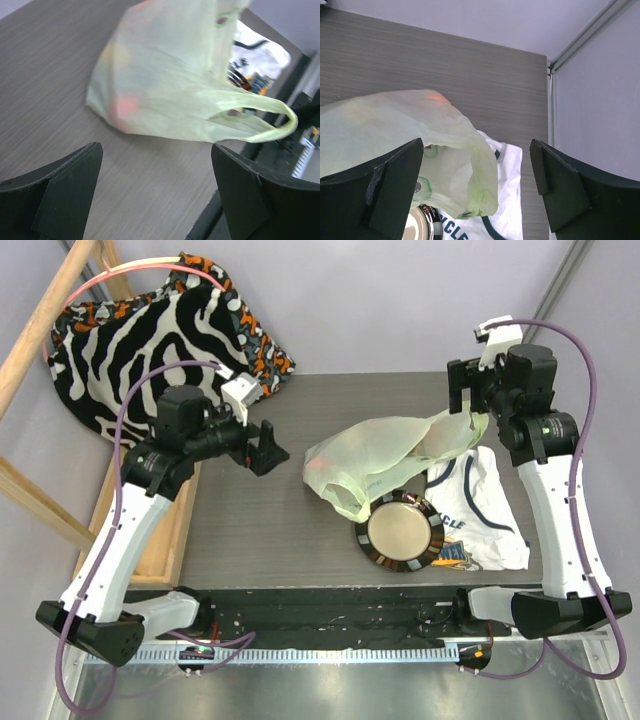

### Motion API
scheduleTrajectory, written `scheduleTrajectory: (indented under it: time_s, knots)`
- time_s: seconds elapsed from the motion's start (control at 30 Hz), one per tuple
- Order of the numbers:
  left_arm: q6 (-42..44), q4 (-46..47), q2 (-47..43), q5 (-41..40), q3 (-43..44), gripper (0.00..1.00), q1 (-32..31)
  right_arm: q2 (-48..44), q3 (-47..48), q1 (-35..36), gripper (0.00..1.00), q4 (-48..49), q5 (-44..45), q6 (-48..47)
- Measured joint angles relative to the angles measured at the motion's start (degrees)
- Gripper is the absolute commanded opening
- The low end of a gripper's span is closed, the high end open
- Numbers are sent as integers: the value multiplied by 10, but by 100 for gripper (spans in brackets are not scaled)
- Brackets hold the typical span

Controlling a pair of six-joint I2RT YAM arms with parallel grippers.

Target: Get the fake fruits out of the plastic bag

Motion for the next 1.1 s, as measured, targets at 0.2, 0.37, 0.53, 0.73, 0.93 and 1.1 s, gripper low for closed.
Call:
scheduleTrajectory:
  time_s: [0.2, 0.37, 0.53, 0.73, 0.93, 1.1]
  knots:
    - [35, -34, 4, 58, 0, 95, -74, 24, -8, 0, 96, -38, 54, -7]
    - [44, -47, 24, 75, 0, 95, -139, 27, -30, 0, 96, -65, 112, -17]
    - [-12, -28, 65, 104, 1, 95, -191, 25, -39, 0, 91, -77, 155, -21]
    - [-57, -2, 103, 122, 2, 96, -225, 31, -42, 0, 61, -99, 141, -19]
    - [-75, 26, 136, 120, 4, 94, -257, 35, -43, 0, 60, -120, 101, -16]
    - [-76, 37, 181, 110, 15, 81, -280, 35, -52, 0, 54, -123, 80, -6]
